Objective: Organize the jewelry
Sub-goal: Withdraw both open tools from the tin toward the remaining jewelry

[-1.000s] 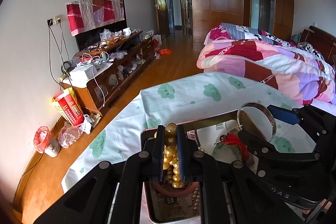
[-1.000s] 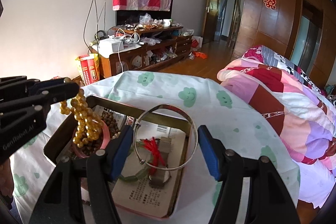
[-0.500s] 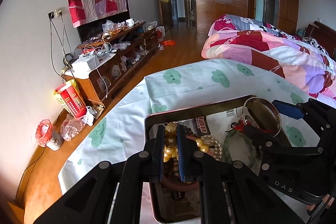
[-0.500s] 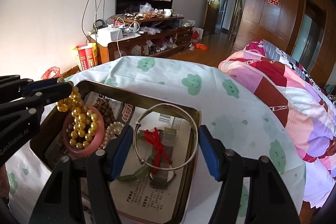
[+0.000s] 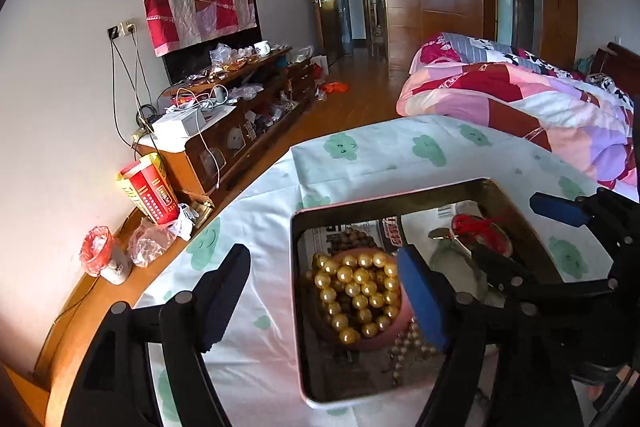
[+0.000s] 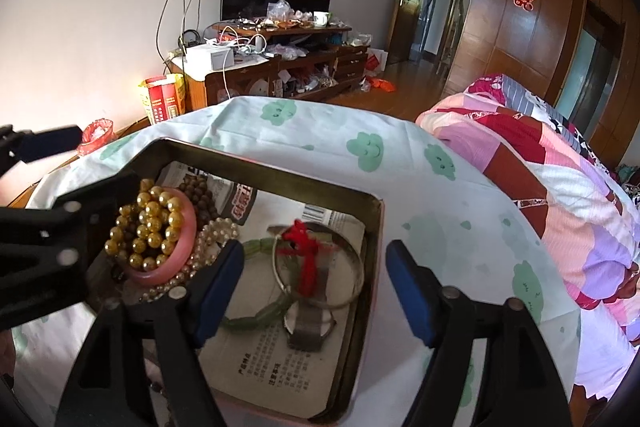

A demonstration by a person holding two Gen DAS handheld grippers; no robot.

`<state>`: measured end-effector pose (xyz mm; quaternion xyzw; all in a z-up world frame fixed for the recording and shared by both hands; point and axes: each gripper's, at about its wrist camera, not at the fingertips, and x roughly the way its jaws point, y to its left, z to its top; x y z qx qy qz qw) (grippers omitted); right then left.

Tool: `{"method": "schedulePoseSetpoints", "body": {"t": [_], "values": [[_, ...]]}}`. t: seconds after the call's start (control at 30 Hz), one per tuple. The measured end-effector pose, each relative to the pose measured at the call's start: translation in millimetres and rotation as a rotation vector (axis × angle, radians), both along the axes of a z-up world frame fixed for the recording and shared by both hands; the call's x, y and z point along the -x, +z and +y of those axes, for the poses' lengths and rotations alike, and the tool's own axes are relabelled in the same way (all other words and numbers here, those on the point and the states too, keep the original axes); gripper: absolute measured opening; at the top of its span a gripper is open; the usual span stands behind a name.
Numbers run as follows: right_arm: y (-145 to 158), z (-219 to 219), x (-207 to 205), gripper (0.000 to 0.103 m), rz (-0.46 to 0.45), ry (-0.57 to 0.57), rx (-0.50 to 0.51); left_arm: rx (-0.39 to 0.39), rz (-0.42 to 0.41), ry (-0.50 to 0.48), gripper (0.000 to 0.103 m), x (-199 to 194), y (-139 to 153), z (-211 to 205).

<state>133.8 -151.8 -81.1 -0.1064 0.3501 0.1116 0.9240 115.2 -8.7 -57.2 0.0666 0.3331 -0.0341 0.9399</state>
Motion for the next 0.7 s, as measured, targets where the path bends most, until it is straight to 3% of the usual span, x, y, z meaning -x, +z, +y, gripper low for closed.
{"method": "schedulePoseSetpoints", "body": {"t": [0.2,0.4,0.7], "values": [[6.2,-7.6,16.2,0.075,-0.011,-0.004,-0.009,0.021,-0.003,0.033,0.076,23.8,0.5,10.4],[12.3,-13.4,39.8,0.075,-0.036,-0.007,-0.009,-0.018,-0.008,0.034,0.076,57.0,-6.4,10.5],[8.1,-25.5,82.0,0.075,-0.047,-0.015,-0.006,-0.017,0.045,0.015,0.076,81.1,-24.7,4.8]]}}
